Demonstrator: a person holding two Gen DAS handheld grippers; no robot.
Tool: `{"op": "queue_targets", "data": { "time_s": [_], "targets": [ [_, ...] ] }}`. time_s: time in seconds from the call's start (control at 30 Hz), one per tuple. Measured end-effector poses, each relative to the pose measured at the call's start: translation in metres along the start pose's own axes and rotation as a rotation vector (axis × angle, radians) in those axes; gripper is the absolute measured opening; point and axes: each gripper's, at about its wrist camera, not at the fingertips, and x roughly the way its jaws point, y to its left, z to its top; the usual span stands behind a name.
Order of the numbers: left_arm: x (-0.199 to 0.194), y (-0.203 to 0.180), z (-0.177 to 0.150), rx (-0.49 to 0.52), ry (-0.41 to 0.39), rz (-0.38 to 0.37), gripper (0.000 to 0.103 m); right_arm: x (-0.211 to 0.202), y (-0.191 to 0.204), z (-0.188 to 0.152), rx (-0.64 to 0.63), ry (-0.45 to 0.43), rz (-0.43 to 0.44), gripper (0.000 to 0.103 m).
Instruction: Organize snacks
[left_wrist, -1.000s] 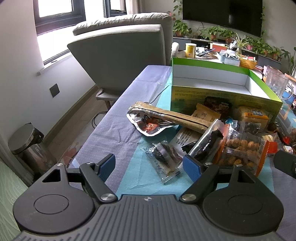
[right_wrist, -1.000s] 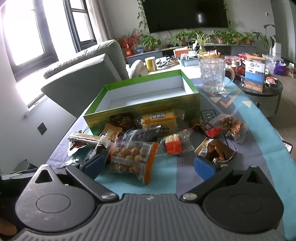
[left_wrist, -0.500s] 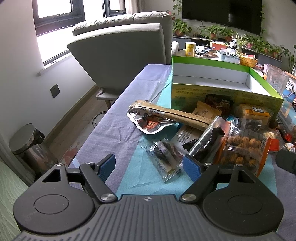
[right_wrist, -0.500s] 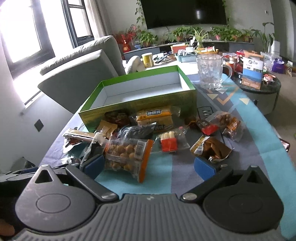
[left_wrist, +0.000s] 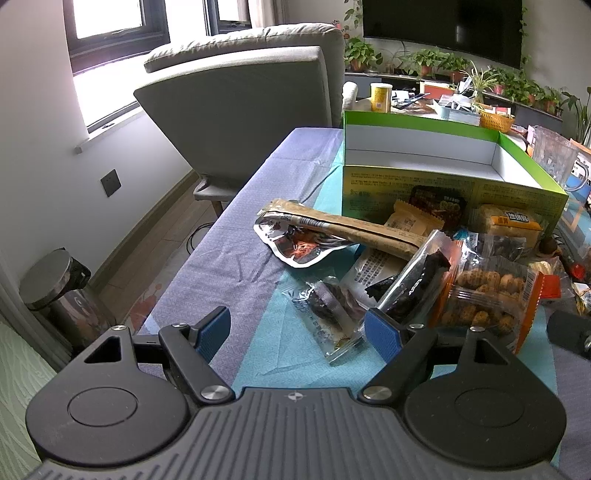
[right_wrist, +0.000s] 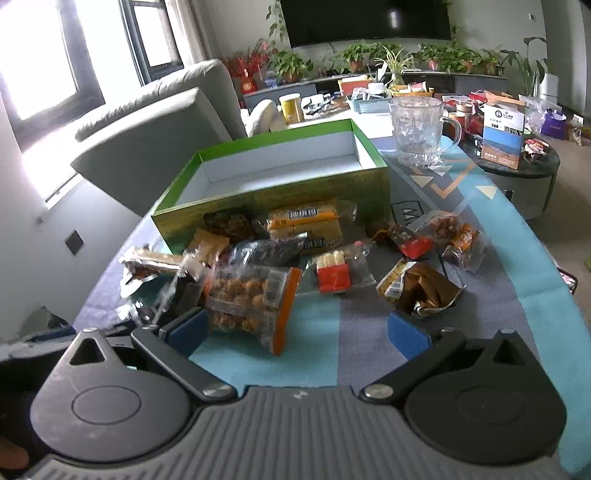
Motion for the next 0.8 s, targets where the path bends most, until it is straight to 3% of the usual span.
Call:
{"op": "queue_targets", "data": {
  "time_s": [0.4, 0.53, 0.67, 0.8],
  "targets": [
    [0.004, 0.002, 0.001, -0.007, -0.003, 0.000, 0.078, 0.007, -0.004, -0.001, 0.014, 0.031, 0.038, 0.083],
    [0.004, 0.002, 0.001, -0.005, -0.004, 0.001, 0.079, 0.004, -0.004, -0.005, 0.029, -0.082, 0.093, 0.083],
    [0.004, 0.002, 0.001, -0.005, -0.005, 0.000, 0.078, 0.009, 0.001, 0.000, -0.022, 0.006, 0.137, 0.084],
    [0.004, 0.003, 0.002, -0.003, -0.009, 0.003, 0.078, 0.015, -0.012, 0.003, 0.063, 0.060, 0.177, 0.083]
  ]
}}
